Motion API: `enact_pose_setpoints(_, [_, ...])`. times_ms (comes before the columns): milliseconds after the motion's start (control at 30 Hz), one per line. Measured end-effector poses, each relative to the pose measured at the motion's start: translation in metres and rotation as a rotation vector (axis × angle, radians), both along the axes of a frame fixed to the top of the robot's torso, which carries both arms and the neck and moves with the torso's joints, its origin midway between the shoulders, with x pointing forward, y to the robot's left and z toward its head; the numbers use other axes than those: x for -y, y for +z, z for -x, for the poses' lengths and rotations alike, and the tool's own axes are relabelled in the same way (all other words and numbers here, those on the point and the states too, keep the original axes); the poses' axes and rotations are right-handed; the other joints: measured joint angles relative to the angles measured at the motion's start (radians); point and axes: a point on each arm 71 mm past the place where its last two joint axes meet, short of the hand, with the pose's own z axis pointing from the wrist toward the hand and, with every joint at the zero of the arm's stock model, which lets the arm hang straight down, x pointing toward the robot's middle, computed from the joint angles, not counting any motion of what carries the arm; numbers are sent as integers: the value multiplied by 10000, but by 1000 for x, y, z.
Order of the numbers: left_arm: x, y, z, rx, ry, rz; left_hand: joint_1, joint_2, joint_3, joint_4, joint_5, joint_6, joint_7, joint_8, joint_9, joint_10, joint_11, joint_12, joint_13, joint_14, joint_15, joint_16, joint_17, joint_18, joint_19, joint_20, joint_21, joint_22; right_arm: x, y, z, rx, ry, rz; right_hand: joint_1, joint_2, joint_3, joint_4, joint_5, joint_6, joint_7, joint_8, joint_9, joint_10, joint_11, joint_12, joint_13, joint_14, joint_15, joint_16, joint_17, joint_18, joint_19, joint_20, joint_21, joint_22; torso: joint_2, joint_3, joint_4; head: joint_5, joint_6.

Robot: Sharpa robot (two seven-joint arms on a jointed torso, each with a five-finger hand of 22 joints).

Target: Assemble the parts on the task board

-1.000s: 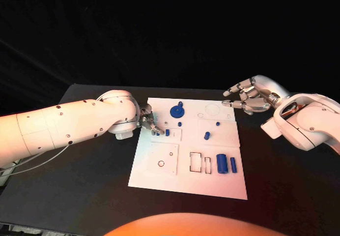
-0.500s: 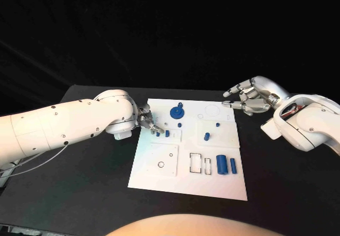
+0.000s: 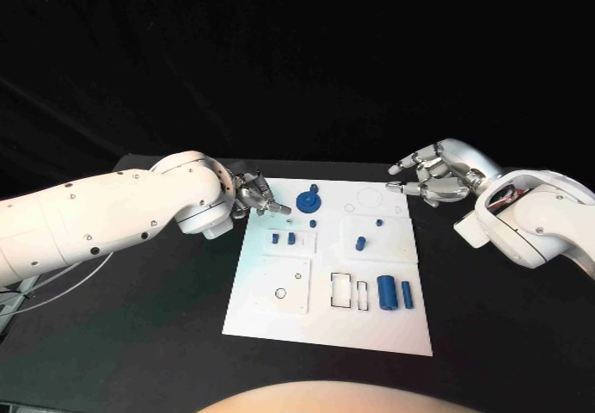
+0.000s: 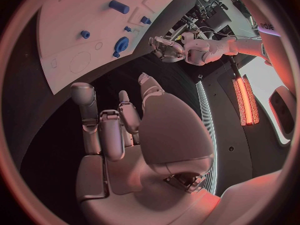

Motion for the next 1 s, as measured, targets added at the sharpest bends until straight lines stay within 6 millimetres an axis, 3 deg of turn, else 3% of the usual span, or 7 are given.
enact_pose_setpoints(100, [11,-2,1,674,-387,489,980,31,-80,-253,23,-374,239,-252,-306,-777,280,-756,-511,-906,220,-1804,-1600,418,-1244,201,-2000,-2263,0,0,0,-1,-3,-1,0,0,-45,45,0,1,0,43,4,-457,36,-402,-461,0,0,-338,-167,194,-407,19,-640,-460,12,-5,-1,-58,46])
enact_pose_setpoints(133, [16,-4,2,890,-558,628,1268,55,-50,-343,23,-478,270,-323,-400,-967,329,-974,-670,-1131,277,-2222,-1980,446,-1445,258,-2368,-2624,0,0,0,0,-3,-1,4,4,-56,56,0,-1,-1,71,11,-706,38,-652,-760,-15,-15,-541,-430,320,-624,20,-1018,-729,16,-6,0,-86,62])
enact_pose_setpoints(300, [36,-12,6,2078,-1507,1078,2229,155,95,-592,23,-646,405,-611,-885,-1428,515,-1856,-1436,-1873,462,-3589,-3235,446,-1714,463,-3112,-3189,1,-1,0,33,19,2,93,93,-97,97,0,-103,-68,121,29,-1706,22,-1731,-2062,-457,-55,-1470,-1635,460,-1298,28,-2431,-1690,19,-12,-1,-169,131])
enact_pose_setpoints(533, [55,-21,9,3688,-2847,519,2721,147,95,-592,22,-552,385,-793,-1608,-1573,554,-2670,-2409,-1888,515,-3978,-3703,447,-1525,534,-3492,-3485,0,0,1,152,100,3,244,53,-143,143,0,-168,25,232,69,-2823,69,-2873,-3463,-974,3,-2416,-2728,460,-1467,83,-3004,-1980,24,-2,-35,-206,213])
enact_pose_setpoints(633, [63,-24,9,4126,-3288,128,2846,222,95,-592,23,-282,329,-835,-1842,-1573,554,-2927,-2745,-1850,504,-3950,-3827,446,-1375,522,-3492,-3498,-1,0,1,213,134,-8,317,127,-164,168,0,-242,93,333,100,-3566,130,-3597,-4383,-1602,73,-3509,-4002,459,-1711,152,-3418,-2179,30,-1,-39,-216,227])
enact_pose_setpoints(767, [71,-29,8,4567,-3760,-418,2961,126,95,-591,22,-176,299,-953,-2176,-1592,573,-3277,-3184,-1585,521,-3742,-3842,447,-1239,539,-3492,-3501,-2,1,1,281,174,-20,450,103,-112,253,38,-389,134,470,140,-3793,194,-3995,-4942,-2374,141,-4954,-5537,460,-1962,259,-3963,-2469,39,-2,-53,-221,245])
enact_pose_setpoints(1000, [79,-33,6,4914,-4264,-1145,3184,171,159,-478,22,153,261,-1026,-2625,-1662,642,-3832,-3818,-1004,545,-2710,-3144,446,-466,526,-2431,-2303,-2,1,1,350,209,-33,558,101,-23,420,38,-503,143,786,226,-3860,234,-4709,-5955,-2989,230,-6699,-6843,460,-2194,384,-4853,-3034,58,0,-79,-244,255])
